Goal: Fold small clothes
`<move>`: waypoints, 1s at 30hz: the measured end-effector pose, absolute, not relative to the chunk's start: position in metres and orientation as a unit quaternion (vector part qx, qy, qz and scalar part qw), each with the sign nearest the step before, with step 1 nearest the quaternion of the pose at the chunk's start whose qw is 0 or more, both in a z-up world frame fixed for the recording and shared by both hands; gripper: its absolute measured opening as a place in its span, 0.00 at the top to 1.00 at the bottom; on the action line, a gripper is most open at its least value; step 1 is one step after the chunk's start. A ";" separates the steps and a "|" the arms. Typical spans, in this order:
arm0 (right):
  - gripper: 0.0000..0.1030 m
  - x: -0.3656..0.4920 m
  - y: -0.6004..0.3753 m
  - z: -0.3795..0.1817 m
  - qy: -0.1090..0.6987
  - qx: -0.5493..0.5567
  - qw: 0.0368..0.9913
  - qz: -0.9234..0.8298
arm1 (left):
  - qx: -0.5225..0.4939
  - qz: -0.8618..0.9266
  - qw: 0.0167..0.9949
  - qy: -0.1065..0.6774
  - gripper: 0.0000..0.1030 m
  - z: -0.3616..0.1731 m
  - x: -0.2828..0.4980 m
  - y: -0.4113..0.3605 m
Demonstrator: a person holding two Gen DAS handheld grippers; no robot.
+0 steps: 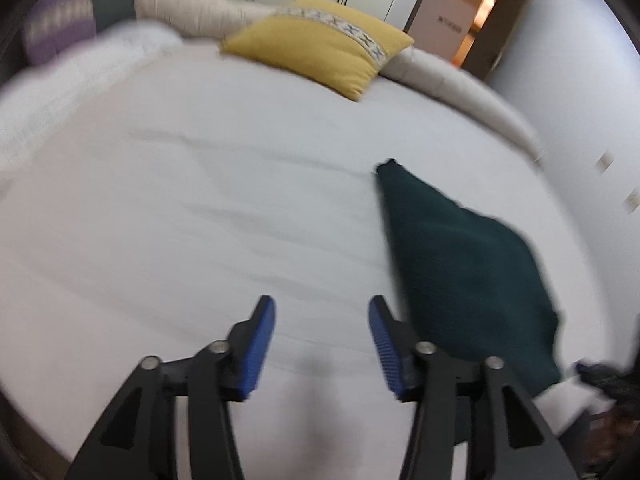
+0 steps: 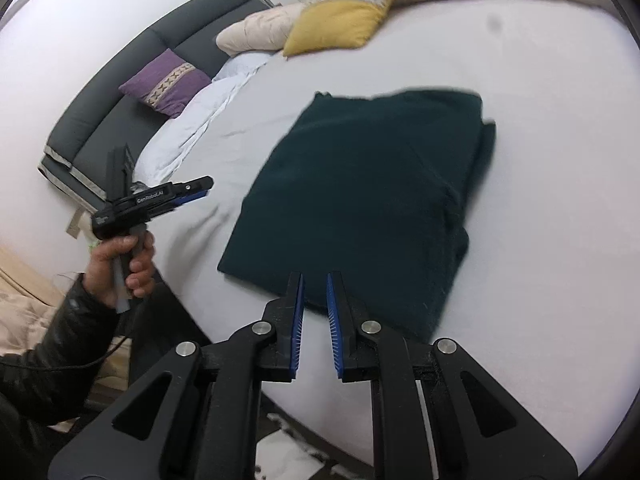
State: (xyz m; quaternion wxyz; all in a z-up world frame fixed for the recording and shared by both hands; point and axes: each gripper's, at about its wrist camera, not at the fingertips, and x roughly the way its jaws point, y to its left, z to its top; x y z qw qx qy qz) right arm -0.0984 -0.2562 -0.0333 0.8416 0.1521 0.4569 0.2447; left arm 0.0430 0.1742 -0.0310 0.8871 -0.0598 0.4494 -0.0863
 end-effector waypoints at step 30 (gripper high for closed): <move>0.08 -0.162 -0.203 0.076 0.201 0.101 0.967 0.120 | -0.510 -0.122 0.792 0.313 0.00 0.021 -0.002 0.198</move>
